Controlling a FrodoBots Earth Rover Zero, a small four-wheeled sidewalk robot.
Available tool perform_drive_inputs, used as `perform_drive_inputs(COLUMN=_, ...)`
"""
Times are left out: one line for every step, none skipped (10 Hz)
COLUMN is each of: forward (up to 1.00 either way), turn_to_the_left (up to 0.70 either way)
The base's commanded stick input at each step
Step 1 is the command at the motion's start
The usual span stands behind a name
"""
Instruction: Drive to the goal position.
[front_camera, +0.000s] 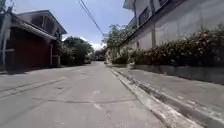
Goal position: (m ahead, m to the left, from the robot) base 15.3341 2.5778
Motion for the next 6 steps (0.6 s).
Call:
perform_drive_inputs(forward=1.00, turn_to_the_left=0.02)
perform_drive_inputs(forward=1.00, turn_to_the_left=0.15)
perform_drive_inputs(forward=1.00, turn_to_the_left=0.32)
perform_drive_inputs(forward=1.00, turn_to_the_left=0.42)
perform_drive_inputs(forward=1.00, turn_to_the_left=0.42)
perform_drive_inputs(forward=1.00, turn_to_the_left=0.27)
